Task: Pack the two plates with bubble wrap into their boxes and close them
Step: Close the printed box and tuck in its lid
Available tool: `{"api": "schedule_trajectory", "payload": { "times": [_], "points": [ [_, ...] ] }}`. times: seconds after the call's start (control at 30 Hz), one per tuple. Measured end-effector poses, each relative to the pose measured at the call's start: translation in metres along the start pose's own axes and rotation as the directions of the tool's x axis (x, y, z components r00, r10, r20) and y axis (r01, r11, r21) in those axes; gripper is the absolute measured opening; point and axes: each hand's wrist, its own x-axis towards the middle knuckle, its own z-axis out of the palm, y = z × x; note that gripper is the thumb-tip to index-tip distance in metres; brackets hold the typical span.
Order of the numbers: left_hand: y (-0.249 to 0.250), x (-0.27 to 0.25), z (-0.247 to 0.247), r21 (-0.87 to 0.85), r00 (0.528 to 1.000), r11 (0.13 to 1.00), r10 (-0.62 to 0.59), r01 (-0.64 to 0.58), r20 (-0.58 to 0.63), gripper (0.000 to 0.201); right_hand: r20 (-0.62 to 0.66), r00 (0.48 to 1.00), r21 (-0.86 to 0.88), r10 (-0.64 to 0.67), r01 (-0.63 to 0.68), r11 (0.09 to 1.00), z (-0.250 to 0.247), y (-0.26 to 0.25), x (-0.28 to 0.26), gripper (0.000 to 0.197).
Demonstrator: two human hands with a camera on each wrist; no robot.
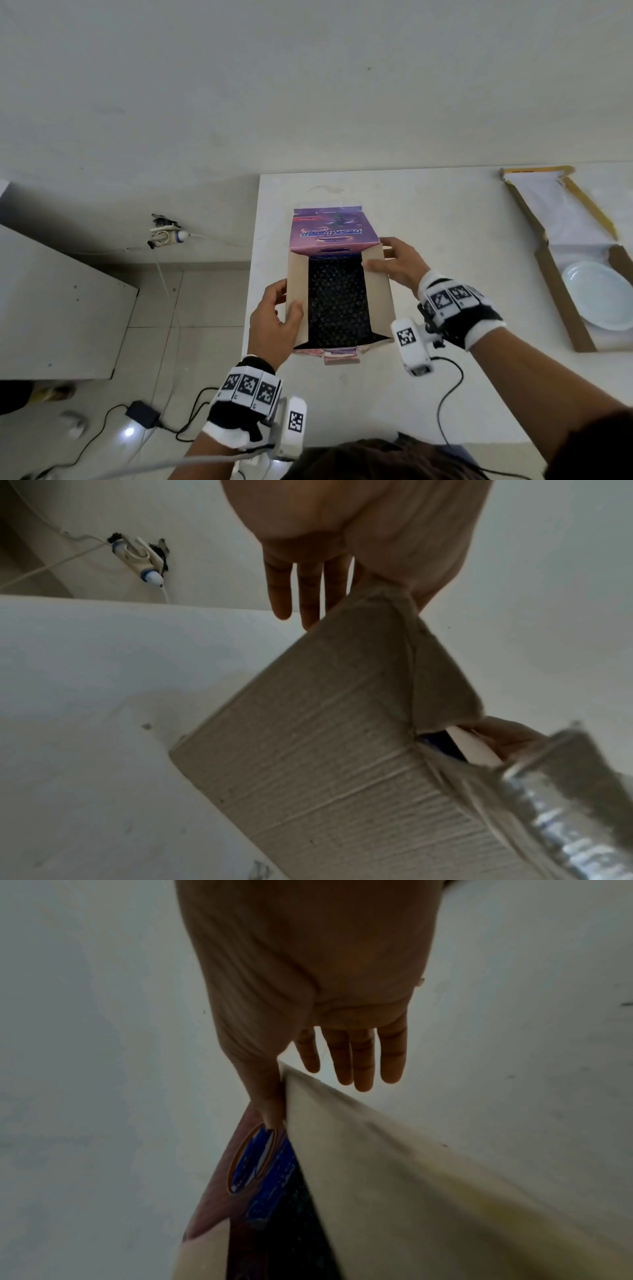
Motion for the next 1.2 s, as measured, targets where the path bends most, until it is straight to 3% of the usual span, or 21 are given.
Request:
{"api": "schedule_trajectory", "payload": {
  "times": [0.13, 0.37, 0.5, 0.57, 0.63, 0.73, 0.87, 1.0, 1.1, 1.2],
  "points": [
    [-0.001, 0.000, 0.000, -0.044, 1.000, 0.999, -0.008, 0.008, 0.005, 0.031, -0.045, 0.998, 0.064, -0.046, 0.049, 0.997, 0.002, -0.016, 0.005, 0.045],
    [0.000, -0.001, 0.002, -0.065, 1.000, 0.998, -0.020, 0.019, -0.003, 0.032, -0.096, 0.990, 0.386, -0.103, 0.132, 0.913, -0.002, -0.035, -0.022, 0.021],
    [0.001, -0.001, -0.002, -0.037, 1.000, 0.999, 0.003, -0.002, 0.026, 0.032, -0.177, 0.973, 0.302, -0.151, 0.200, 0.932, -0.008, -0.031, -0.039, 0.005],
    [0.003, -0.001, -0.004, -0.012, 0.999, 1.000, 0.008, -0.008, 0.040, 0.032, -0.194, 0.961, 0.189, -0.197, 0.233, 0.954, -0.010, -0.024, -0.043, 0.009],
    [0.006, -0.001, -0.006, 0.019, 0.998, 1.000, 0.012, -0.013, 0.062, 0.032, -0.168, 0.948, 0.096, -0.270, 0.288, 0.953, -0.012, -0.014, -0.049, 0.029],
    [0.012, -0.002, -0.012, 0.081, 0.995, 0.996, 0.015, -0.024, 0.099, 0.028, -0.119, 0.924, 0.082, -0.364, 0.375, 0.924, -0.012, 0.000, -0.062, 0.048],
    [0.016, -0.002, -0.021, 0.093, 0.984, 0.995, 0.009, -0.026, 0.178, 0.039, -0.095, 0.905, -0.006, -0.414, 0.415, 0.910, -0.008, 0.011, -0.082, 0.048],
    [0.015, -0.002, -0.026, 0.134, 0.971, 0.989, 0.029, -0.062, 0.235, 0.053, -0.041, 0.909, -0.045, -0.415, 0.413, 0.910, -0.008, 0.021, -0.100, 0.061],
    [0.010, -0.003, -0.026, 0.133, 0.973, 0.988, 0.040, -0.072, 0.229, 0.057, 0.085, 0.921, -0.002, -0.380, 0.382, 0.924, -0.015, 0.027, -0.112, 0.048],
    [0.007, -0.007, -0.026, 0.104, 0.980, 0.992, 0.054, -0.075, 0.192, 0.052, 0.147, 0.911, -0.065, -0.385, 0.398, 0.915, -0.018, 0.035, -0.126, 0.045]
  ]
}}
